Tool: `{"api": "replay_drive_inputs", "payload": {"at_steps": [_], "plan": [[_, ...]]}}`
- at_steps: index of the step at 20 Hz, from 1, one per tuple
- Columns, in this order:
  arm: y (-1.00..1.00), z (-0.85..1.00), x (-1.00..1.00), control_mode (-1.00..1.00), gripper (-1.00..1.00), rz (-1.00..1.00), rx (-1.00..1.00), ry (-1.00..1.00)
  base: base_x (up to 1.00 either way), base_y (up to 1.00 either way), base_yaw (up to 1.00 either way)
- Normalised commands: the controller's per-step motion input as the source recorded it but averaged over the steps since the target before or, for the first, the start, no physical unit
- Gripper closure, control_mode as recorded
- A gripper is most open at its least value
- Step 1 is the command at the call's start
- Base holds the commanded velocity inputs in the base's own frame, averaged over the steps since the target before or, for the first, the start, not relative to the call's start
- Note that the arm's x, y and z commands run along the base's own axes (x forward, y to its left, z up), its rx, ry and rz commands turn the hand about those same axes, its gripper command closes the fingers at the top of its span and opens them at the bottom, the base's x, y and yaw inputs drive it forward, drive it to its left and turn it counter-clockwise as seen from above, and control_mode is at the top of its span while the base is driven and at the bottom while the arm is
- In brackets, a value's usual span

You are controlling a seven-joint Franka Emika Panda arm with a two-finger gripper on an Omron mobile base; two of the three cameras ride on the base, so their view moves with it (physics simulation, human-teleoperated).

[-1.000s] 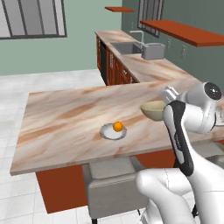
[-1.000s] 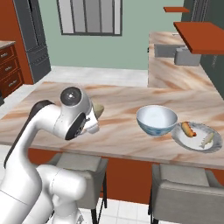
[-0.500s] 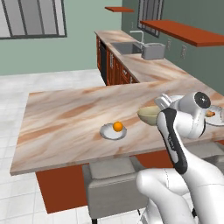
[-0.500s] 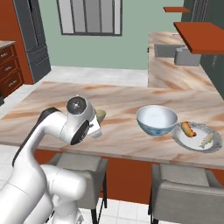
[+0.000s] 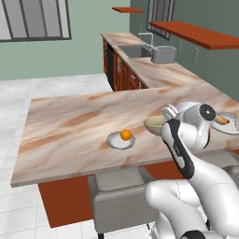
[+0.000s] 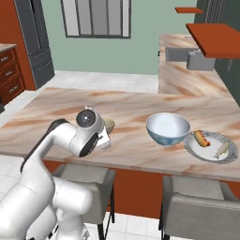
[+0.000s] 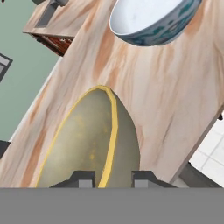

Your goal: Take the smaller bowl and place it next to the appetizer plate on the dining counter , and place the larger bowl next to the plate with cooked food.

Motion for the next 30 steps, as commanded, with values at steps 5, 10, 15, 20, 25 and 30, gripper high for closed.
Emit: {"api": "replay_drive_inputs", "payload": {"at_steps": [5, 10, 15, 20, 25, 30], "plan": [[0.0, -0.23, 0.22, -1.0, 1.0, 0.01, 0.0, 0.0, 0.0, 0.0, 0.0], [0.0, -0.24, 0.22, -1.0, 1.0, 0.02, 0.0, 0.0, 0.0, 0.0, 0.0], [0.0, -0.21, 0.26, -1.0, 1.0, 0.02, 0.0, 0.0, 0.0, 0.0, 0.0], [0.0, -0.21, 0.33, -1.0, 1.0, 0.0, 0.0, 0.01, 0.0, 0.0, 0.0], [0.0, -0.23, 0.33, -1.0, 1.0, 0.0, 0.0, 0.02, 0.0, 0.0, 0.0], [0.0, -0.33, 0.3, -1.0, 1.0, 0.0, 0.0, 0.0, 0.0, 0.0, 0.0]]}}
